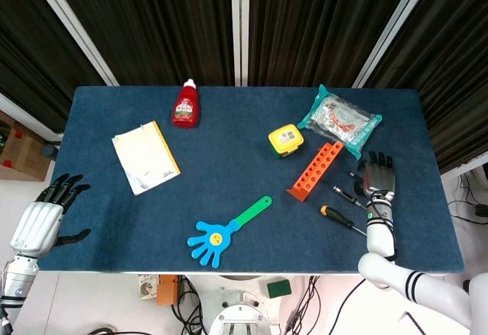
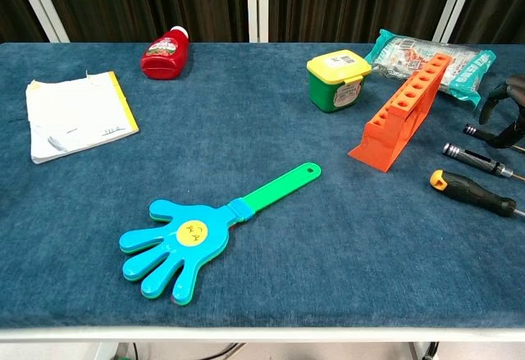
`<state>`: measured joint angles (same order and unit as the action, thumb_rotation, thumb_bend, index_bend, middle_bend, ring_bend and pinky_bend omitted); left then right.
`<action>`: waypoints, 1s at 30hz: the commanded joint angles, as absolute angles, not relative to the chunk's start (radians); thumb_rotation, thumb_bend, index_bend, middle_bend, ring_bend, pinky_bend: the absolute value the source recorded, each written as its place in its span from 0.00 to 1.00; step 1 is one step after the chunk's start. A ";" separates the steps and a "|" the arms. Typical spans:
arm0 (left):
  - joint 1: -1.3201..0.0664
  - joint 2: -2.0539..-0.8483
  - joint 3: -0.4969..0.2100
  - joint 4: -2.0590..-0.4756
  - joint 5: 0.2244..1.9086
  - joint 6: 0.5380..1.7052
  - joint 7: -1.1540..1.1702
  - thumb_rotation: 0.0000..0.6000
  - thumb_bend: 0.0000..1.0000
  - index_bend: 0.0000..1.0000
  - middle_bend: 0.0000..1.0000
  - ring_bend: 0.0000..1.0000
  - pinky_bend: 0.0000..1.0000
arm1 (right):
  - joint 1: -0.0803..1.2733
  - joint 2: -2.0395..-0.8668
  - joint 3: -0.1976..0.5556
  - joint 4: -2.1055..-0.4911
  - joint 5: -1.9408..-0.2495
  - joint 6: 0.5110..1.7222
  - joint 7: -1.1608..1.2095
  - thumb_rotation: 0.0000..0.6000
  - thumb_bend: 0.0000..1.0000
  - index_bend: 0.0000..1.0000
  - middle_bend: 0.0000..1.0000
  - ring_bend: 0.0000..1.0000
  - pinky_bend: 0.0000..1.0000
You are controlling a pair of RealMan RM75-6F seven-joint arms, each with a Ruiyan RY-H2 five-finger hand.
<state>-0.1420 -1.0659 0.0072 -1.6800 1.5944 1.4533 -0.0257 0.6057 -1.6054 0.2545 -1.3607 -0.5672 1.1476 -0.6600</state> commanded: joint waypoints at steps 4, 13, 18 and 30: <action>-0.142 -1.065 0.007 -1.682 1.593 1.452 -0.025 1.00 0.00 0.21 0.11 0.04 0.23 | 0.608 -1.614 0.255 -1.354 -0.570 1.146 -0.661 1.00 0.40 0.41 0.05 0.00 0.00; -0.145 -1.065 0.009 -1.678 1.598 1.447 -0.034 1.00 0.00 0.22 0.11 0.04 0.23 | 0.615 -1.640 0.257 -1.326 -0.568 1.148 -0.675 1.00 0.40 0.43 0.05 0.00 0.00; -0.146 -1.065 0.009 -1.675 1.599 1.446 -0.039 1.00 0.00 0.22 0.11 0.04 0.23 | 0.620 -1.660 0.261 -1.304 -0.569 1.148 -0.678 1.00 0.41 0.45 0.05 0.00 0.00; -0.147 -1.065 0.010 -1.676 1.593 1.440 -0.035 1.00 0.00 0.22 0.11 0.04 0.23 | 0.609 -1.673 0.267 -1.295 -0.601 1.165 -0.659 1.00 0.46 0.59 0.08 0.00 0.00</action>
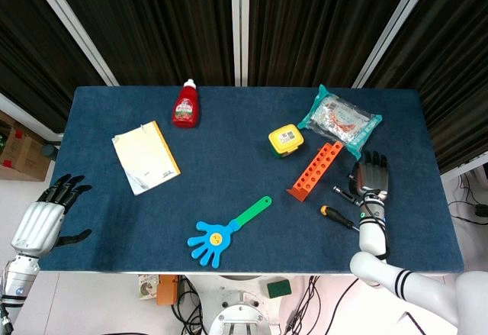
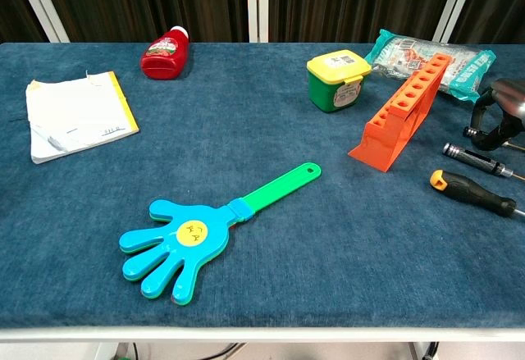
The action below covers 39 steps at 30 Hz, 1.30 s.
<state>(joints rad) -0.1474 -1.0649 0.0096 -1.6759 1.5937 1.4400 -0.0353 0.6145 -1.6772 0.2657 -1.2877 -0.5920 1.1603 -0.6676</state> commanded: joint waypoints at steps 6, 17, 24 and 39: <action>-0.148 -1.065 0.010 -1.678 1.593 1.438 -0.032 1.00 0.00 0.22 0.11 0.04 0.23 | 0.573 -1.619 0.272 -1.390 -0.672 1.207 -0.591 1.00 0.46 0.61 0.08 0.00 0.00; -0.153 -1.070 0.011 -1.682 1.589 1.425 -0.017 1.00 0.00 0.22 0.11 0.04 0.23 | 0.447 -1.414 0.298 -1.765 -0.918 1.389 -0.391 1.00 0.48 0.64 0.11 0.00 0.00; -0.153 -1.072 0.013 -1.687 1.593 1.425 -0.006 1.00 0.00 0.22 0.11 0.04 0.23 | 0.418 -1.373 0.341 -1.859 -1.080 1.408 -0.150 1.00 0.47 0.64 0.11 0.00 0.00; -0.156 -1.072 0.014 -1.683 1.584 1.416 -0.012 1.00 0.00 0.22 0.11 0.04 0.23 | 0.440 -1.504 0.396 -1.624 -1.168 1.224 0.498 1.00 0.42 0.65 0.12 0.00 0.00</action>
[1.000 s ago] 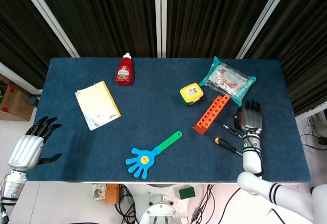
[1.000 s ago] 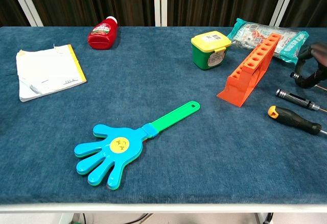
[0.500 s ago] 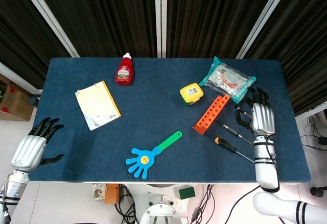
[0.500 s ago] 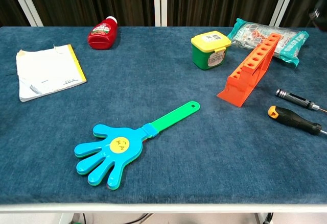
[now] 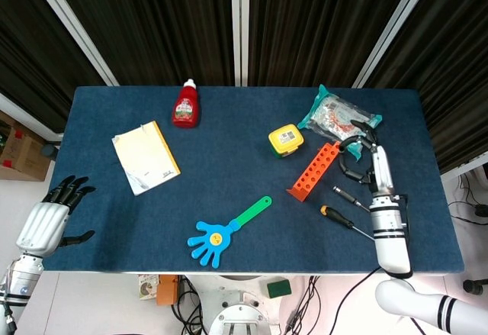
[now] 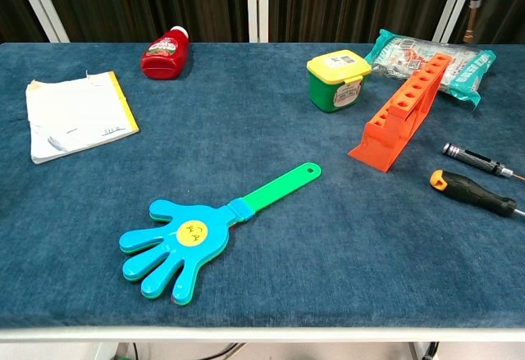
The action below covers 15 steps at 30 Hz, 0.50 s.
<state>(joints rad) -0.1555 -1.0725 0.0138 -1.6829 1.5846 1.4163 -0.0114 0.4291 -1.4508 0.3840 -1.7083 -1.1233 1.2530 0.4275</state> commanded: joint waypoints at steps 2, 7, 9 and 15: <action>-0.157 -1.072 0.013 -1.682 1.583 1.414 -0.012 1.00 0.00 0.22 0.11 0.04 0.23 | 0.447 -1.529 0.393 -1.580 -1.181 1.231 0.507 1.00 0.42 0.66 0.12 0.00 0.00; -0.160 -1.074 0.014 -1.682 1.582 1.408 -0.011 1.00 0.00 0.22 0.11 0.04 0.23 | 0.454 -1.570 0.382 -1.511 -1.190 1.214 0.555 1.00 0.41 0.66 0.13 0.00 0.00; -0.159 -1.074 0.014 -1.682 1.582 1.408 -0.010 1.00 0.00 0.22 0.11 0.04 0.23 | 0.455 -1.580 0.378 -1.495 -1.190 1.206 0.568 1.00 0.40 0.66 0.13 0.00 0.00; -0.158 -1.073 0.014 -1.683 1.581 1.411 -0.009 1.00 0.00 0.22 0.11 0.04 0.23 | 0.451 -1.586 0.375 -1.492 -1.195 1.201 0.588 1.00 0.40 0.66 0.13 0.00 0.00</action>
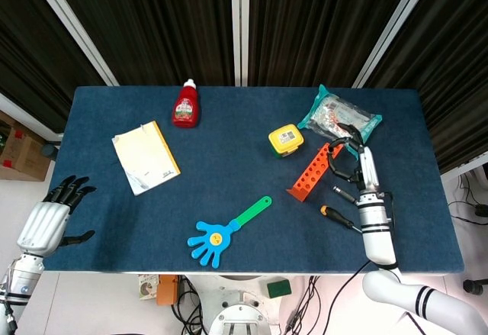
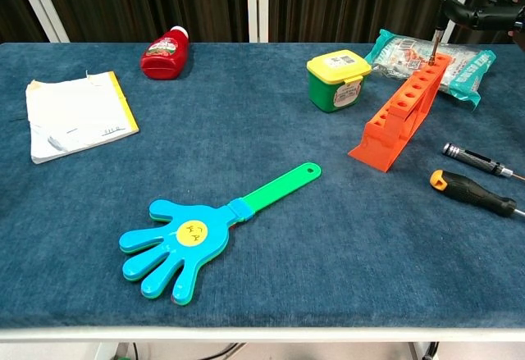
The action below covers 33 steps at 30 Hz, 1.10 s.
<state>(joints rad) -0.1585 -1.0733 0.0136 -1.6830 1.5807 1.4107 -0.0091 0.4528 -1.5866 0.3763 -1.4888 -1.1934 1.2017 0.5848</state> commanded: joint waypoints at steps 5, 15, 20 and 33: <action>-0.157 -1.072 0.015 -1.683 1.583 1.413 -0.009 1.00 0.00 0.22 0.11 0.04 0.23 | 0.440 -1.575 0.374 -1.517 -1.191 1.195 0.604 1.00 0.40 0.66 0.13 0.00 0.00; -0.155 -1.072 0.015 -1.684 1.586 1.419 -0.008 1.00 0.00 0.22 0.11 0.04 0.23 | 0.439 -1.579 0.376 -1.515 -1.167 1.157 0.623 1.00 0.40 0.66 0.13 0.00 0.00; -0.155 -1.072 0.015 -1.685 1.584 1.418 -0.007 1.00 0.00 0.22 0.11 0.04 0.23 | 0.443 -1.583 0.375 -1.511 -1.168 1.144 0.627 1.00 0.40 0.66 0.13 0.00 0.00; -0.158 -1.072 0.015 -1.680 1.576 1.408 -0.010 1.00 0.00 0.22 0.11 0.04 0.23 | 0.435 -1.570 0.360 -1.504 -1.217 1.131 0.681 1.00 0.04 0.09 0.04 0.00 0.00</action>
